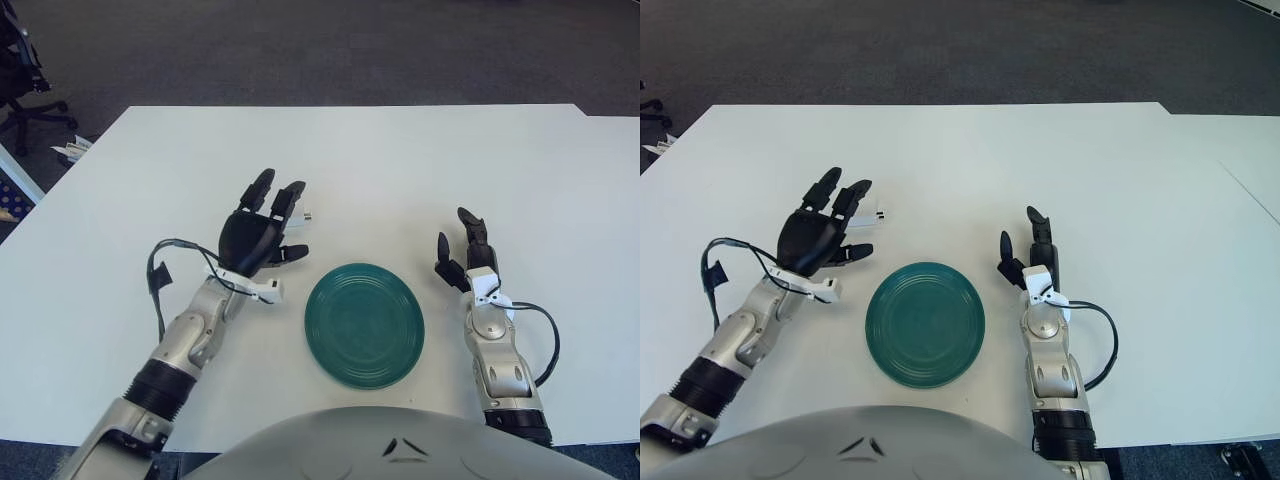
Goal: Put the charger into the plate.
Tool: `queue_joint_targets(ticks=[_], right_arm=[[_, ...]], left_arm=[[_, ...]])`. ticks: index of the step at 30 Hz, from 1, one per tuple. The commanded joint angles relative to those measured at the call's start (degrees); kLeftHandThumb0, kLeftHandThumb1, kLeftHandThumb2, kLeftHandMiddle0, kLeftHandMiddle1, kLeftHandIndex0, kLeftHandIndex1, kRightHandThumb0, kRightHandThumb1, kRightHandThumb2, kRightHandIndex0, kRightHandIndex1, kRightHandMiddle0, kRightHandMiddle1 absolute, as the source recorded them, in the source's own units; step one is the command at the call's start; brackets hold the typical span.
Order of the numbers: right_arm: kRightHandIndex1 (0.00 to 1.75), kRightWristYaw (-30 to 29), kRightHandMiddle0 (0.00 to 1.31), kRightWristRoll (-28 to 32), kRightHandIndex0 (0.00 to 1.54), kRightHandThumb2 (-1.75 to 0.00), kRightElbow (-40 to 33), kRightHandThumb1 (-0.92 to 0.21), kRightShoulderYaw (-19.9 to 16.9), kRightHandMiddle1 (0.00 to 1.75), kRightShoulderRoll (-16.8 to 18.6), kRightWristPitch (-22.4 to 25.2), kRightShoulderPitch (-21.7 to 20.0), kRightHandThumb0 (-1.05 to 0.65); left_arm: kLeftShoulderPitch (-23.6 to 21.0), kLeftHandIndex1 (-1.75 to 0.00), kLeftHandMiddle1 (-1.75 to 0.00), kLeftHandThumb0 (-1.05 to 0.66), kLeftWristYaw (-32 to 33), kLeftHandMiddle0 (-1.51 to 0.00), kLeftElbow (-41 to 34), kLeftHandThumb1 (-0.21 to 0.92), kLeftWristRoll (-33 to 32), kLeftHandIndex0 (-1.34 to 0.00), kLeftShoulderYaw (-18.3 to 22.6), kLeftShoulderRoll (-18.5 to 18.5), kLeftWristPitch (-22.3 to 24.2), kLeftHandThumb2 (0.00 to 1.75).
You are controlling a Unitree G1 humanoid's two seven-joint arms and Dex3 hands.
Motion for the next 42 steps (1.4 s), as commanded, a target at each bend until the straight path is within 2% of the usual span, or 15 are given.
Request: queue_joint_targets(ticks=[1, 10, 18, 26, 33, 42], right_arm=[[0.00, 1.39, 0.00, 1.34, 0.14, -0.86, 7.08, -0.92, 0.05, 0.38, 1.04, 5.81, 4.13, -0.69], [0.00, 1.46, 0.00, 1.41, 0.14, -0.86, 7.10, -0.92, 0.30, 0.38, 1.00, 5.59, 4.36, -0.69], [0.00, 1.48, 0.00, 1.49, 0.13, -0.85, 7.22, -0.92, 0.32, 0.37, 0.93, 5.30, 4.58, -0.69], [0.00, 1.36, 0.00, 1.26, 0.14, -0.85, 7.71, -0.92, 0.38, 0.36, 0.74, 4.64, 4.68, -0.68], [0.00, 1.38, 0.00, 0.92, 0.14, -0.85, 7.75, -0.92, 0.52, 0.36, 0.62, 4.32, 4.97, -0.69], [0.00, 1.49, 0.00, 1.16, 0.13, -0.86, 7.42, -0.92, 0.38, 0.36, 0.75, 3.89, 5.35, -0.70]], left_arm=[[-3.07, -0.59, 0.00, -1.05, -0.92, -0.14, 2.42, 0.92, -0.64, 0.00, -0.62, 0.19, -0.57, 0.68], [-6.96, -0.55, 0.00, -1.05, -0.32, -0.10, 6.61, 0.92, -0.50, 0.00, -2.26, -0.74, -0.55, 0.67], [-13.89, -0.62, 0.00, -1.05, 1.82, -0.08, 19.81, 0.92, -1.71, 0.00, -4.94, -2.76, -3.53, 0.63], [-18.11, -0.67, 0.00, -1.05, 1.83, -0.08, 26.78, 0.92, -3.29, 0.00, -6.79, -2.71, -6.88, 0.57], [-20.97, -0.73, -0.03, -1.05, -3.02, -0.17, 30.96, 0.92, -6.55, -0.01, -7.95, -3.17, -10.91, 0.47], [-21.43, -0.79, -0.03, -1.05, -12.93, -0.24, 30.37, 0.92, -11.07, -0.06, -8.48, -3.62, -11.41, 0.51]])
